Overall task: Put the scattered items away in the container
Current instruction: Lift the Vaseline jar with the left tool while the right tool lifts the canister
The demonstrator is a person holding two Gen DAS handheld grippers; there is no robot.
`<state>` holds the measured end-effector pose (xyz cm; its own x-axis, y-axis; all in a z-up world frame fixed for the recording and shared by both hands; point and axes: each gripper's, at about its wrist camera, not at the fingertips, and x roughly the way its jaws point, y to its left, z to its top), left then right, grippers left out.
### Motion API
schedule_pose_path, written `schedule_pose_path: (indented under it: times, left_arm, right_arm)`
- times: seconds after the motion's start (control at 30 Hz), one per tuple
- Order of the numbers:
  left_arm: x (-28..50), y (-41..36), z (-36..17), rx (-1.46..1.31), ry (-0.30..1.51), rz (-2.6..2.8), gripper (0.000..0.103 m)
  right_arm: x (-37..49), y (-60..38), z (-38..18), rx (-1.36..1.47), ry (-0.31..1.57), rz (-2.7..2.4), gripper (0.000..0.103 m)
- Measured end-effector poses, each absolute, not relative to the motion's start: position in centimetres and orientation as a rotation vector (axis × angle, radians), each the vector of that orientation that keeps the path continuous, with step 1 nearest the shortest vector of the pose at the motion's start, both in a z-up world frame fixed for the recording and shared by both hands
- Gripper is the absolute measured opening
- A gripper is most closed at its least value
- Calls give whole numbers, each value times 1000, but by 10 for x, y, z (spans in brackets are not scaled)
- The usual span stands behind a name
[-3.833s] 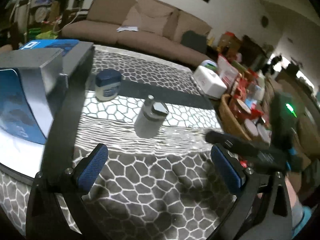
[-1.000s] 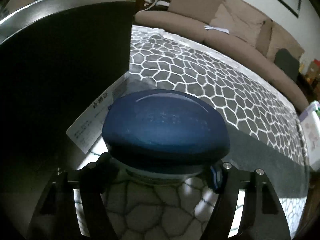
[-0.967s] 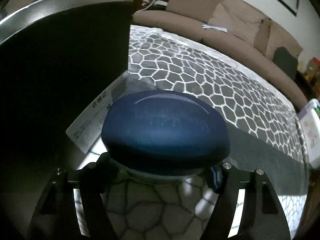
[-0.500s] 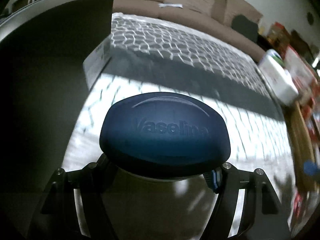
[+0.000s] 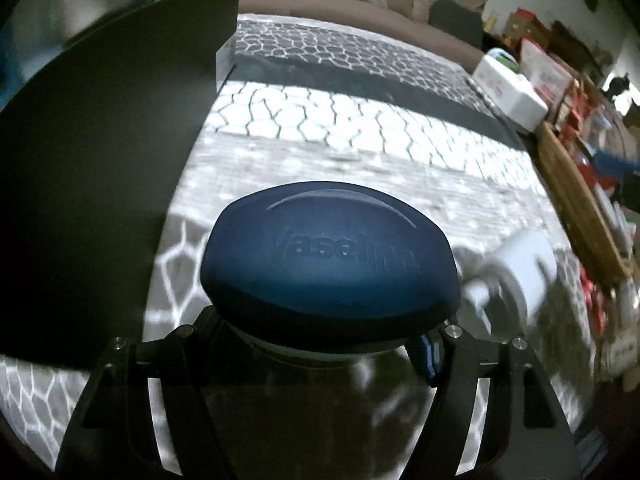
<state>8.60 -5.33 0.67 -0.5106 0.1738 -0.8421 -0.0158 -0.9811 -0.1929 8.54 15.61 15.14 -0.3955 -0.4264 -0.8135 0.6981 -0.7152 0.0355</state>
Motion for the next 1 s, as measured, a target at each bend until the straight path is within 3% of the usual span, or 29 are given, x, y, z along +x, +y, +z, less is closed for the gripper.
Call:
schedule_pose_path:
  times: [0.13, 0.23, 0.6, 1.0]
  left_arm:
    - [108, -58, 5, -1492, -267, 2601, 69]
    - [119, -65, 5, -1476, -297, 2592, 69]
    - [136, -80, 3, -1419, -334, 2581, 70]
    - [141, -94, 9, -1402, -418, 2561, 82]
  right_arm:
    - [108, 114, 141, 1181, 837, -1928, 68]
    - [121, 89, 121, 1219, 1037, -1782, 68]
    - [120, 21, 48, 1262, 1367, -1491, 71]
    - [98, 13, 32, 1349, 1469, -1343, 75]
